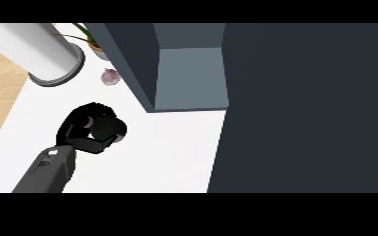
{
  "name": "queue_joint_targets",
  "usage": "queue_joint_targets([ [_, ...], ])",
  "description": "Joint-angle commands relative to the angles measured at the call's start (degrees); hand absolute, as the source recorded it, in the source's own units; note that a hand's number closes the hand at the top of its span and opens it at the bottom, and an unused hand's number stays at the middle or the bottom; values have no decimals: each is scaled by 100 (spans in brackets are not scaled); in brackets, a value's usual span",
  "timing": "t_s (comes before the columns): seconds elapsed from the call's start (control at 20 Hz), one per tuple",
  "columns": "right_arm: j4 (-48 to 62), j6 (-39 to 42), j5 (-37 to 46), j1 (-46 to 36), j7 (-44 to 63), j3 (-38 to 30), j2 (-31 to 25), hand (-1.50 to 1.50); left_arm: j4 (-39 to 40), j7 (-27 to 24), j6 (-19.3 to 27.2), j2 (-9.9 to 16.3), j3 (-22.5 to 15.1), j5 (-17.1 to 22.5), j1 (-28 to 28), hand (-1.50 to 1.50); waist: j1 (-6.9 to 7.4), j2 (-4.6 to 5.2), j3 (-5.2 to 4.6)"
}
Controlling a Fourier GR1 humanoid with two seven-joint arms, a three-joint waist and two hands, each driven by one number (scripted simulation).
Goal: Pick up the wine, place it into the cabinet and close the cabinet
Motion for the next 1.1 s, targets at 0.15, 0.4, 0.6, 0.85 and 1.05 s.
queue_joint_targets([
  [0.15,-1003,-165,370,439,218,105,-240,-150,-554,-587,1164,-588,156,127,1108,150,162,-37,-9],
  [0.4,-963,-145,262,381,163,26,-352,-150,-1150,-736,1289,-986,-204,-20,1584,150,137,-6,-11],
  [0.6,-1159,-211,203,448,280,-31,-481,-150,-2072,-59,764,-906,-422,240,1840,150,160,-24,-7],
  [0.85,-1086,-248,202,483,142,-82,-543,-150,-3389,782,1189,-1371,-763,334,2182,150,185,-20,-2],
  [1.05,-962,-369,438,576,-34,283,-471,-150,-4396,1406,1447,-1617,-1245,553,2532,150,173,-28,-5],
])
